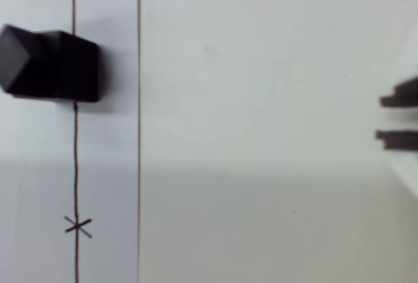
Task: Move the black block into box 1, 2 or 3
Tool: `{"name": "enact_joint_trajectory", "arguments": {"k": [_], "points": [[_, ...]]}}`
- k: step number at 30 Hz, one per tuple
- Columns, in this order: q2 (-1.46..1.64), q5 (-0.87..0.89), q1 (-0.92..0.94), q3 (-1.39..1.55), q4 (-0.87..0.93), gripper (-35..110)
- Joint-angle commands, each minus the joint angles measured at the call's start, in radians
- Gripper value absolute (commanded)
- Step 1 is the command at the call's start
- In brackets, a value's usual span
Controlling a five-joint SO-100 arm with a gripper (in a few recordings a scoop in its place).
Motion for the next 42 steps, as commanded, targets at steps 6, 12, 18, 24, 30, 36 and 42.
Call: {"name": "enact_joint_trajectory", "arguments": {"k": [6,12,18,24,30,36,42], "points": [[0.002,-0.055,-0.015,0.011,0.018,1],[-0.005,-0.064,-0.037,-0.002,-0.048,2],[-0.225,-0.049,-0.037,-0.213,-0.046,6],[-0.489,-0.025,-0.037,-0.433,-0.049,7],[-0.733,0.0,-0.032,-0.597,-0.101,7],[-0.95,0.002,-0.031,-0.686,-0.178,8],[-1.114,0.0,-0.029,-0.759,-0.253,10]]}}
